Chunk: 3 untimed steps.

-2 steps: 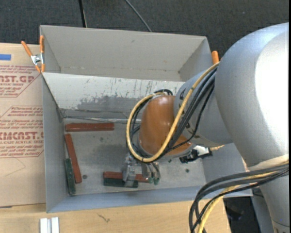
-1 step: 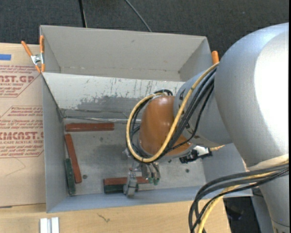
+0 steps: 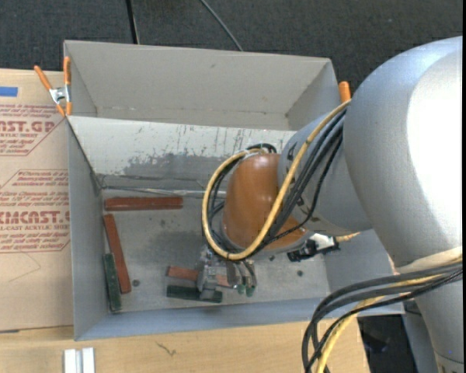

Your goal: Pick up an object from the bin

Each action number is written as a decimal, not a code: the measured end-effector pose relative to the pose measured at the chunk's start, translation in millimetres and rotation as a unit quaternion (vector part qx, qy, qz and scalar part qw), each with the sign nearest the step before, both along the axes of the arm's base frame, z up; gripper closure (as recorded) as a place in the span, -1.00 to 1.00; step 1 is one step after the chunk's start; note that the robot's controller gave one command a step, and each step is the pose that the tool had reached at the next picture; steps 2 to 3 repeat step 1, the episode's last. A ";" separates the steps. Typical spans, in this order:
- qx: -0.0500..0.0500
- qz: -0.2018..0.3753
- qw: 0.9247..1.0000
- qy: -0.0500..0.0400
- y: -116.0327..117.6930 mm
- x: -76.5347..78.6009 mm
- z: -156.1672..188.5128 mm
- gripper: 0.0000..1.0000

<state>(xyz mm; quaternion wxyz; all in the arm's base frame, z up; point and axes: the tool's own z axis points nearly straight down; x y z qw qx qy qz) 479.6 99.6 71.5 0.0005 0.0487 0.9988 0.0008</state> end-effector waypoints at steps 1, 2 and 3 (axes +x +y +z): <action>0.000 0.000 1.000 0.000 0.0 0.0 0.0 1.00; 0.000 0.000 1.000 0.000 0.0 0.0 0.0 1.00; 0.000 0.000 1.000 0.000 0.0 0.0 0.0 1.00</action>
Offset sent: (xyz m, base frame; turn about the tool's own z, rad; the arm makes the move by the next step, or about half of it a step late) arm 0.0278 -0.0372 0.0779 0.0186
